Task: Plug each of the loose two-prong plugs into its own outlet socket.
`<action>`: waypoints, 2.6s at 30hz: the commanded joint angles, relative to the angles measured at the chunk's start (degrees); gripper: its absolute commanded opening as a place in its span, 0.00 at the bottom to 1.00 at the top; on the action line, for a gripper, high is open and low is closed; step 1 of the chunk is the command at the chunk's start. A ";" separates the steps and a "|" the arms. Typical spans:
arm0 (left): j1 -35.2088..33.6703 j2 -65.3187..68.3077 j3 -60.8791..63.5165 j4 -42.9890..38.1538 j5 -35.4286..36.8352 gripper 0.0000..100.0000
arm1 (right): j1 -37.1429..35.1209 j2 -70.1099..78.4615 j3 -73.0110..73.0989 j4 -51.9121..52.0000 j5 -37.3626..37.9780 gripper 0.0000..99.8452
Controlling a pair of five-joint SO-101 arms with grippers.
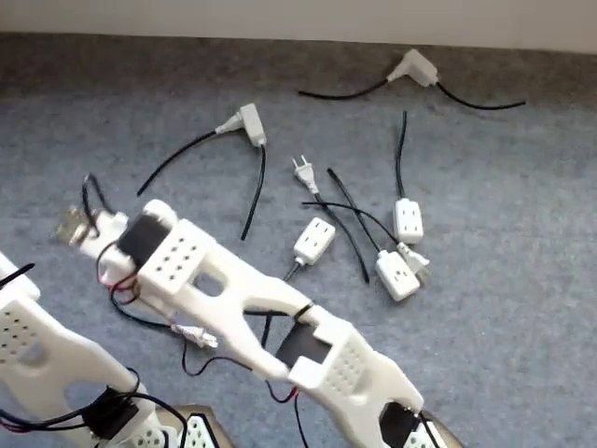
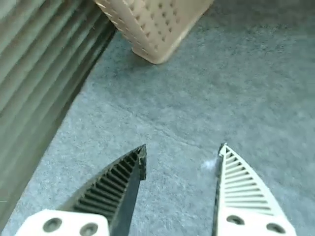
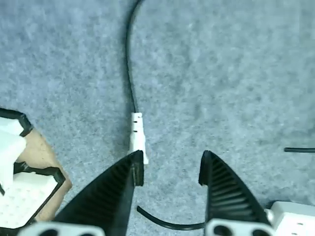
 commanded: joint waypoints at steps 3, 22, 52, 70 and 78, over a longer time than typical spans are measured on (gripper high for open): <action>8.57 -1.27 -1.98 12.84 -9.76 0.24 | 9.89 -15.43 -3.12 2.42 -0.62 0.18; 19.30 -8.48 3.03 15.21 -21.54 0.24 | 33.45 -47.78 8.84 2.42 -0.53 0.18; 39.87 -104.13 114.33 -8.00 -71.21 0.24 | 63.25 -102.64 75.03 2.24 30.51 0.18; 48.04 -138.24 139.74 -0.97 -68.40 0.19 | 66.24 -116.88 106.86 -4.62 34.20 0.18; 48.75 -129.98 132.35 -1.05 -67.96 0.23 | 65.89 -116.88 107.47 -6.90 30.59 0.18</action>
